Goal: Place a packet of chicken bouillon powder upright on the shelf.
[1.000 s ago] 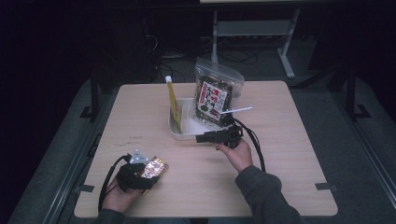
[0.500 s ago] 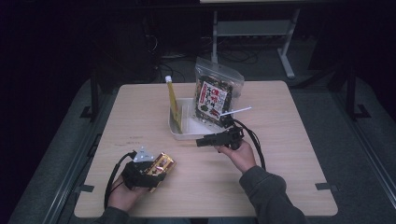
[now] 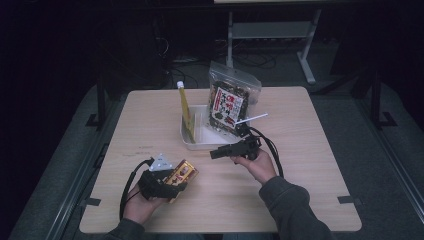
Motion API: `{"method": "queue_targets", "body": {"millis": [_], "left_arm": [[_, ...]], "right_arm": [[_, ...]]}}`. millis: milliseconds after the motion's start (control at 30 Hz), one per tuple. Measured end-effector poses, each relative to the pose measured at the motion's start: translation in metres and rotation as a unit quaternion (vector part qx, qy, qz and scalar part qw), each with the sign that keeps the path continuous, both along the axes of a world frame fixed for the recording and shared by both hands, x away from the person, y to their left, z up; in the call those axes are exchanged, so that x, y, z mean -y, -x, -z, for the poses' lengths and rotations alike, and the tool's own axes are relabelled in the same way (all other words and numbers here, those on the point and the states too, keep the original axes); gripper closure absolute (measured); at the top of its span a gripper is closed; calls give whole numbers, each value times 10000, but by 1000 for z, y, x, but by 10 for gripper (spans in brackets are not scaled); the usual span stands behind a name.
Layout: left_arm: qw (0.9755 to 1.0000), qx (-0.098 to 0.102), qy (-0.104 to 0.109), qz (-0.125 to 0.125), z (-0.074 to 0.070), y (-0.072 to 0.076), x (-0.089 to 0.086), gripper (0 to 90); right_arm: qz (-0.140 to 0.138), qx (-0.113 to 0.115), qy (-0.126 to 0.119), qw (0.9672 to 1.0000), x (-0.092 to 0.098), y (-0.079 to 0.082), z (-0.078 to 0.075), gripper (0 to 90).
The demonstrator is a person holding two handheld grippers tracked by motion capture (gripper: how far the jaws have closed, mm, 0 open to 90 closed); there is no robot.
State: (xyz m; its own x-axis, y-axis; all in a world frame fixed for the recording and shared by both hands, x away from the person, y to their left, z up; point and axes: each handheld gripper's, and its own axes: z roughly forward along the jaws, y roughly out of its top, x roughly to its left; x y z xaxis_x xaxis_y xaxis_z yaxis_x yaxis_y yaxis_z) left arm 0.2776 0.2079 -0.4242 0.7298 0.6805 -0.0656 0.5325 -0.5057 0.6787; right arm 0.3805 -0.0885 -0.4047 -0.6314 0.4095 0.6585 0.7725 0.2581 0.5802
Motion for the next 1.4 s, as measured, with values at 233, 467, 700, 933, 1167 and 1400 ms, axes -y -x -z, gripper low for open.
{"method": "queue_targets", "body": {"millis": [233, 467, 700, 933, 1167, 1400], "left_arm": [[9999, 45, 8, 120, -3, -3, 11, 322], [9998, 85, 21, 188, -5, -6, 17, 322], [9997, 104, 43, 232, -6, -8, 20, 322], [9995, 144, 67, 264, -8, -8, 22, 323], [9994, 156, 120, 290, -9, -9, 25, 323], [9990, 202, 171, 362, -9, -7, 30, 322]], "right_arm": [[-66, -107, 46, 9999, -5, -2, -2, 359], [-98, -271, 118, 9995, -11, -5, 3, 366], [-137, -433, 176, 9988, -18, -8, 5, 380], [-260, -507, 273, 9980, -28, -11, 4, 393], [-337, -642, 338, 9968, -36, -13, 7, 396], [-472, -866, 331, 9946, -43, -13, 12, 443]]}}
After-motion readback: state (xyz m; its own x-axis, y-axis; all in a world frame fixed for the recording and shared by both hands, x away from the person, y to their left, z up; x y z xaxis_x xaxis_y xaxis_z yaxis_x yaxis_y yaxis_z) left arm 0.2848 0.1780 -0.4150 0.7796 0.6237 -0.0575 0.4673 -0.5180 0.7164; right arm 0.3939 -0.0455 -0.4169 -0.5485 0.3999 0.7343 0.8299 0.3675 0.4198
